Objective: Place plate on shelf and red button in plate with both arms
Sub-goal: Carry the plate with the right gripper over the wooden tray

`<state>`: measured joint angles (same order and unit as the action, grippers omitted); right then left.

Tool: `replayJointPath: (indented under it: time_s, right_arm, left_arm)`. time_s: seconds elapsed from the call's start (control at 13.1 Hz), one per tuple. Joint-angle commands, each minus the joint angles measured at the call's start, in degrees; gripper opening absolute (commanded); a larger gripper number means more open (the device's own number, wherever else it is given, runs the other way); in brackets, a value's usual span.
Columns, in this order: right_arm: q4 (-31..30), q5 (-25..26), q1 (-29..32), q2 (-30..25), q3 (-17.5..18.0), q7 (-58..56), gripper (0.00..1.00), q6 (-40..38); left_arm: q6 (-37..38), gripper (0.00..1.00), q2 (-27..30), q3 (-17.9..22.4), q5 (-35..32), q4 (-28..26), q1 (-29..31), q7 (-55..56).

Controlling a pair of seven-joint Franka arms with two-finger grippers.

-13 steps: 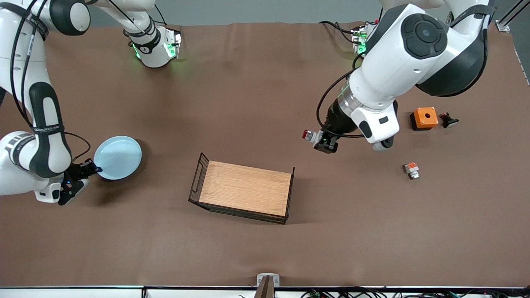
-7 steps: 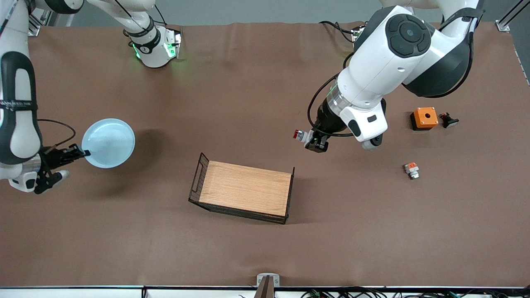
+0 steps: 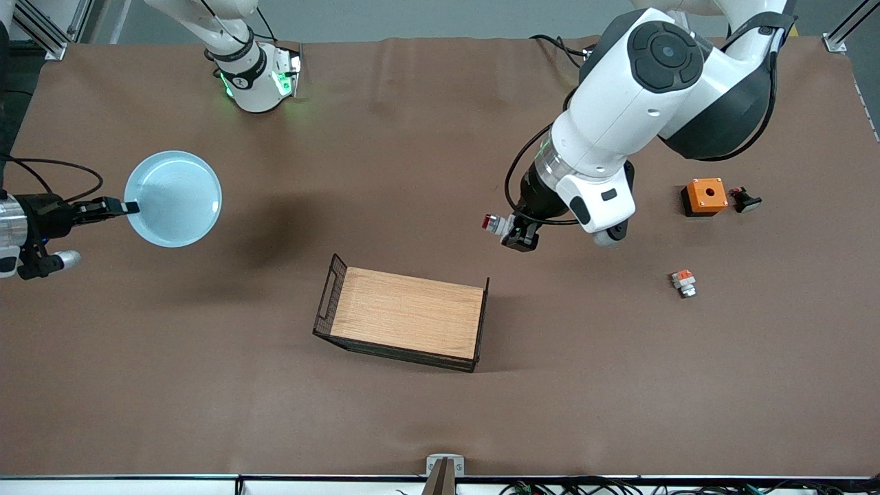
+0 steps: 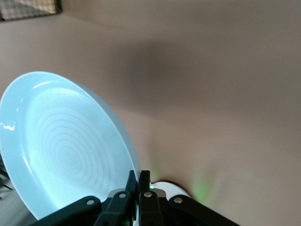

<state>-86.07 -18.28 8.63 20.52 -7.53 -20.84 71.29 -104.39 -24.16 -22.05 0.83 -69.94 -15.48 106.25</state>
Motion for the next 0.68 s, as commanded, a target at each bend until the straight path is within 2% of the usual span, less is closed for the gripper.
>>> replayJointPath:
  time_s: [0.0,0.38,0.61]
  right_arm:
    - [-0.5,-4.1,-2.1,-2.5,0.3,11.0,0.01,-1.3]
    - [-0.5,-9.2,-9.0,-3.6,0.3,30.5,0.01,-0.1]
    - [-0.5,-9.3,-14.5,-4.9,0.3,37.5,0.01,2.7]
  left_arm:
    - [0.2,0.0,-0.4,2.0,0.0,1.6,-1.0,1.0]
    - [0.4,0.0,-0.1,2.2,0.0,1.6,-0.9,1.0]
    - [0.5,0.0,-0.1,2.9,0.0,1.6,-0.9,0.9]
